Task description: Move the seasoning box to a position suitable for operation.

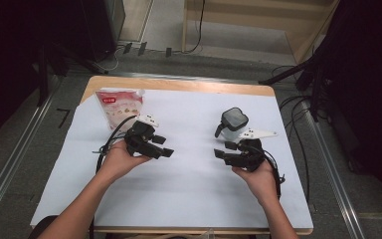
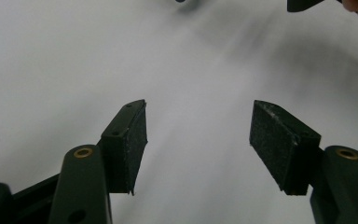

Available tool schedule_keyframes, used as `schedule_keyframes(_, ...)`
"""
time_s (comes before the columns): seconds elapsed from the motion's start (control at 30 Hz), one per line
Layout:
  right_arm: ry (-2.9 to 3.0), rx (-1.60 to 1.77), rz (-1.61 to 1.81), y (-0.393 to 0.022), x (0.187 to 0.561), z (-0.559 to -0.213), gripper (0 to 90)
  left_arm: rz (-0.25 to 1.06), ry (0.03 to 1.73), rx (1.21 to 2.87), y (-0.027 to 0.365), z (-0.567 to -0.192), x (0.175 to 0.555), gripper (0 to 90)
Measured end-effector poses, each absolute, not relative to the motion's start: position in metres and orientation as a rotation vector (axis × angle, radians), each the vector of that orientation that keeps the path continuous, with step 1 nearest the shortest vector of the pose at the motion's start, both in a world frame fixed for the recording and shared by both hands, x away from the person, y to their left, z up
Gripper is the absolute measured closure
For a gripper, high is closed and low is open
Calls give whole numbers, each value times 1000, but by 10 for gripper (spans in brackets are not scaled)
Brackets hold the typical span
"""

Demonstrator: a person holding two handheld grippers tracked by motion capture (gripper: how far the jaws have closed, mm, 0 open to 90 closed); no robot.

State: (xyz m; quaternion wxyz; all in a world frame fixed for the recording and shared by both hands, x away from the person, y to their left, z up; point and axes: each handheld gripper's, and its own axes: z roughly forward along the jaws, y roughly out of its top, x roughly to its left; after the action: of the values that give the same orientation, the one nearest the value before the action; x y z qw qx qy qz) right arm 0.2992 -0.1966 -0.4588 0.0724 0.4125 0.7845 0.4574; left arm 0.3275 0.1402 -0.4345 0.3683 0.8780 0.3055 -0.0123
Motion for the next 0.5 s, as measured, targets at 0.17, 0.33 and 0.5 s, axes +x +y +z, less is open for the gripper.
schedule_keyframes(0.17,2364,1230,1380,-195,300,-458,433,-21,767,2269,137,-434,326,367)
schedule_keyframes(0.33,2384,1228,1359,-194,301,-459,435,-28,768,2252,138,-433,326,369)
schedule_keyframes(0.5,2398,1207,1358,-193,300,-457,439,-24,778,2246,141,-433,326,370)
